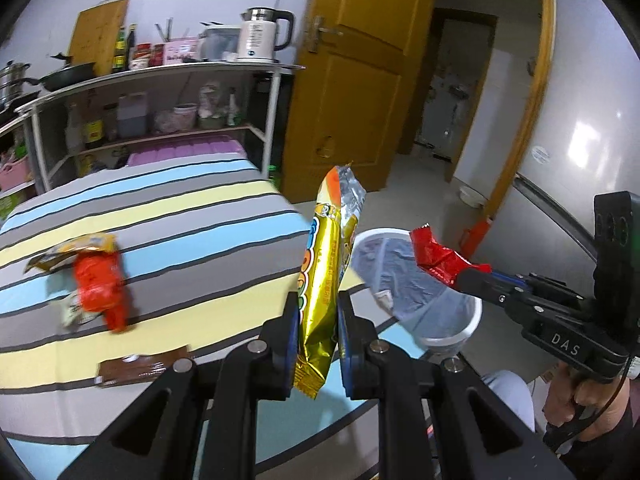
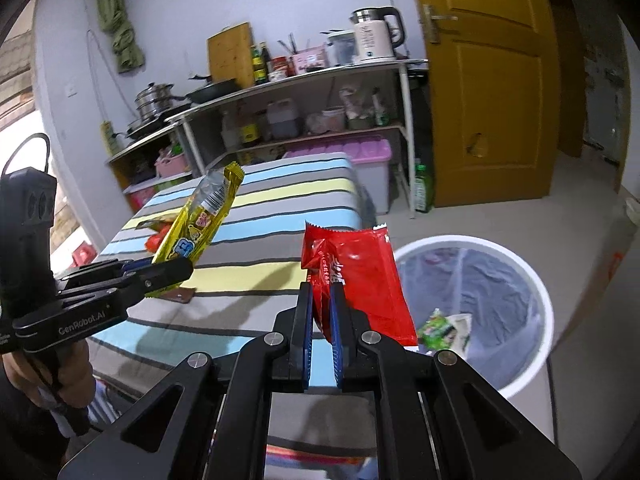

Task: Collect trash
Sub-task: 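Carry the gold wrapper and red packet over the trash bin with both tools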

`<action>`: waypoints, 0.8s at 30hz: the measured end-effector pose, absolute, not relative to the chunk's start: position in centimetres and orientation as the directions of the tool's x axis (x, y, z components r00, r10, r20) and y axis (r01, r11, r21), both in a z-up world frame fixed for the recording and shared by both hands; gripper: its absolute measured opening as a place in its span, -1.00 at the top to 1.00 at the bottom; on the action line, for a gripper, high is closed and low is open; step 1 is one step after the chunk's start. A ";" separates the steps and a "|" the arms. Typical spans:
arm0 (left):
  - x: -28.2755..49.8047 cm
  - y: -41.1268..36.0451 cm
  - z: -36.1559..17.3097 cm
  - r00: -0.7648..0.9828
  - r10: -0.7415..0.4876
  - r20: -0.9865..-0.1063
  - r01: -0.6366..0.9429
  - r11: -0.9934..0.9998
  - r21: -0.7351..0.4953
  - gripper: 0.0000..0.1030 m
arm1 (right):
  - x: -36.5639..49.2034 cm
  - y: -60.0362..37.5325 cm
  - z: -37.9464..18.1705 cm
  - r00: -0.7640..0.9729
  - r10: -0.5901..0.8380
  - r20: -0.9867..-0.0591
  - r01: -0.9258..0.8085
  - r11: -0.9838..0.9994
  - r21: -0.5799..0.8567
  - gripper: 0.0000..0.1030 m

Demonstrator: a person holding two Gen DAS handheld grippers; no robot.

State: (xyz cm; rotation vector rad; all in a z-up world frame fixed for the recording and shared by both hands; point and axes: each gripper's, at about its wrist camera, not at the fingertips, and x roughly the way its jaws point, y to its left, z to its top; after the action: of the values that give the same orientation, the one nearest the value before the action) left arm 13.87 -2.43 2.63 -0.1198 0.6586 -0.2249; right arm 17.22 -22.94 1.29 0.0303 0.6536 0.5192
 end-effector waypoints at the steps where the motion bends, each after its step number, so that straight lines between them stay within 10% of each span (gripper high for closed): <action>1: 14.2 -2.9 2.7 0.764 -0.252 -0.594 0.178 0.967 -0.181 0.65 | 17.2 -23.4 1.3 0.676 0.465 -0.572 -0.443 0.876 0.188 0.84; 24: 21.0 -11.1 0.5 0.688 -0.367 -0.626 0.302 0.929 -0.213 0.65 | 20.6 -30.7 -1.0 0.716 0.360 -0.598 -0.287 0.933 0.218 0.84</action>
State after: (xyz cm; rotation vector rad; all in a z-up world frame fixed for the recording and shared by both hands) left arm 21.01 -11.09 0.48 -0.0960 0.7202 -0.3747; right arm 20.58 -30.72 -0.96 0.1121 0.6843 0.3591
